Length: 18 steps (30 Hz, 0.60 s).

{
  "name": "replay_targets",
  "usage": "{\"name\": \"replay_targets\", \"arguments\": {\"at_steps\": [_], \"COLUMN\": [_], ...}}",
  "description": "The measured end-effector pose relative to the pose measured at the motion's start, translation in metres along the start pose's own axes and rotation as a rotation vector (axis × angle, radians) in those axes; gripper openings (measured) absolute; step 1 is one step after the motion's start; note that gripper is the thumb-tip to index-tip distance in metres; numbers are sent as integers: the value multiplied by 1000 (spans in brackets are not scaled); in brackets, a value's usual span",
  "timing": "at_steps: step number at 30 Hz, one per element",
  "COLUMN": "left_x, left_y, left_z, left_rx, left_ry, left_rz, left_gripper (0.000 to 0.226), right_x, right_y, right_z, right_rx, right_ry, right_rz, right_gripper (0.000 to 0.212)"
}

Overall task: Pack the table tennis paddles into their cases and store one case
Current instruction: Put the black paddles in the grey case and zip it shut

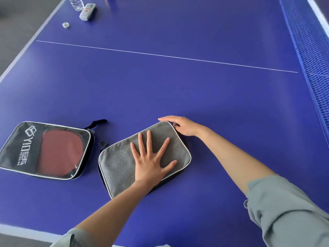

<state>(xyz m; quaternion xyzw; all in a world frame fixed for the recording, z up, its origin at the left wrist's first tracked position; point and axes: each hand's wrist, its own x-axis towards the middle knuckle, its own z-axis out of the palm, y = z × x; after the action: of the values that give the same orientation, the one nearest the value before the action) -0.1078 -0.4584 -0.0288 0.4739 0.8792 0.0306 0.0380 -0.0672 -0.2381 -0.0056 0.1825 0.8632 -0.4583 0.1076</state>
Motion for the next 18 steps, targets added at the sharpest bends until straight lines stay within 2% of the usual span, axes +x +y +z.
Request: {"name": "replay_targets", "arguments": {"at_steps": [5, 9, 13, 18], "left_x": [-1, 0, 1, 0], "left_y": [1, 2, 1, 2], "left_z": [-3, -2, -1, 0], "left_rx": [-15, -18, -22, -25], "left_ry": [2, 12, 10, 15], "left_rz": [-6, -8, -11, -7], "left_gripper": [74, 74, 74, 74], "right_x": [20, 24, 26, 31], "right_y": [-5, 1, -1, -1], "right_z": [-13, -12, -6, -14], "right_rx": [-184, -187, -161, -252], "right_ry": [-96, -78, -130, -101], "right_rz": [-67, -48, -69, -55], "right_gripper": [45, 41, 41, 27]}}
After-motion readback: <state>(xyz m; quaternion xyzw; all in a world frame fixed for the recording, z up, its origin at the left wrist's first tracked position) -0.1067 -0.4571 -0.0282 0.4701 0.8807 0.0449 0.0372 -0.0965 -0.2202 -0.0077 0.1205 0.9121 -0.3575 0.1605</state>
